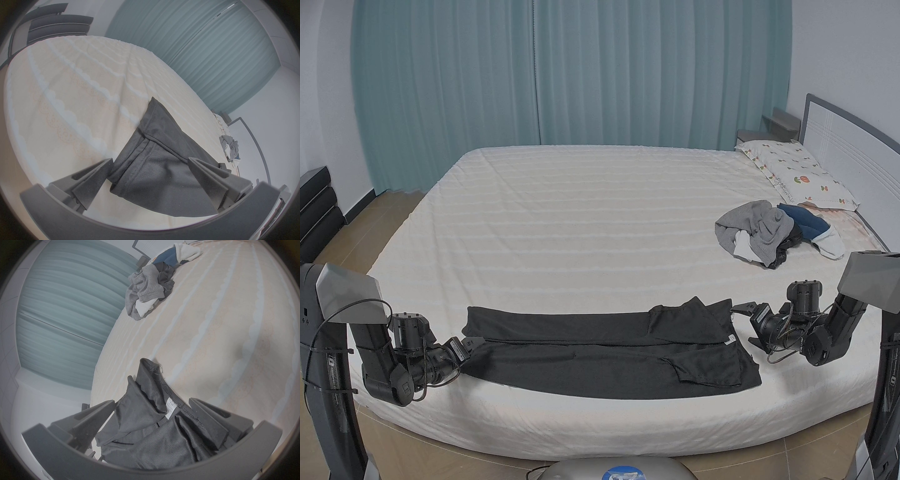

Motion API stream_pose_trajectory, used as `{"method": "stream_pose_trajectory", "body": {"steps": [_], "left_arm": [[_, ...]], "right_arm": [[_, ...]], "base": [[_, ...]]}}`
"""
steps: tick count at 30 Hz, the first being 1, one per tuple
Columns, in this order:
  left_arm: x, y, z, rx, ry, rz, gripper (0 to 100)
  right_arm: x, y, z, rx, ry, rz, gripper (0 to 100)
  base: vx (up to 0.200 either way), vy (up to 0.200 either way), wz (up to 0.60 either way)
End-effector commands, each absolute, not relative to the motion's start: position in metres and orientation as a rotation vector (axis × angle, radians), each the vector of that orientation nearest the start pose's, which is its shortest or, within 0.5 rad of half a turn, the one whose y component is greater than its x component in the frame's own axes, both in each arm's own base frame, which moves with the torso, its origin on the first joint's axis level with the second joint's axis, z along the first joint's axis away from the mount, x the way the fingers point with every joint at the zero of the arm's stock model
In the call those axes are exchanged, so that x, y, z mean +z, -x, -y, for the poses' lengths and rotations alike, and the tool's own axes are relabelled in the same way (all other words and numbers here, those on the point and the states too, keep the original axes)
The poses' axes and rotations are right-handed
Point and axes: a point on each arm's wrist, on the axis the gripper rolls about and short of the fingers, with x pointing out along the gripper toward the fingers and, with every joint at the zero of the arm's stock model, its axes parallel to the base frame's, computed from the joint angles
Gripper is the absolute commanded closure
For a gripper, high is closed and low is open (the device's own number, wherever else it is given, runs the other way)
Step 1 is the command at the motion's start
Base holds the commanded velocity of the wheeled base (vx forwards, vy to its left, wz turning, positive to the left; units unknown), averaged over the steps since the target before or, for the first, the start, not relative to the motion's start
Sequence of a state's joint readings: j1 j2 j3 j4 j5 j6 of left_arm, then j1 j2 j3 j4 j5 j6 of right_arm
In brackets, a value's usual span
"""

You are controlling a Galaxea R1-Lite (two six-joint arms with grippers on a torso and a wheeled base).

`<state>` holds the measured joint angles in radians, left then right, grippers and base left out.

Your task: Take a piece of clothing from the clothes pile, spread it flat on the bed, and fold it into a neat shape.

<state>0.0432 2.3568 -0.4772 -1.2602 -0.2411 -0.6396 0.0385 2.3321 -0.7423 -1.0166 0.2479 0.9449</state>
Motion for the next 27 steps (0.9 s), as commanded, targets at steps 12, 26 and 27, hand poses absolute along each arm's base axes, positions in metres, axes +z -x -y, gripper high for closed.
{"method": "stream_pose_trajectory", "body": {"steps": [12,26,27], "left_arm": [[-0.049,-0.304,-0.009,0.053,0.581,-0.702,100],[-0.052,-0.285,-0.015,0.142,0.429,-0.74,100],[-0.052,-0.285,-0.015,0.142,0.429,-0.74,100]], "right_arm": [[-0.015,-0.364,-0.02,-0.012,-0.972,-0.666,0],[-0.015,-0.364,-0.02,-0.013,-0.97,-0.668,0],[-0.015,-0.364,-0.02,-0.013,-0.97,-0.668,0]], "base": [[0.0,0.0,0.0],[0.0,0.0,0.0],[0.0,0.0,0.0]]}}
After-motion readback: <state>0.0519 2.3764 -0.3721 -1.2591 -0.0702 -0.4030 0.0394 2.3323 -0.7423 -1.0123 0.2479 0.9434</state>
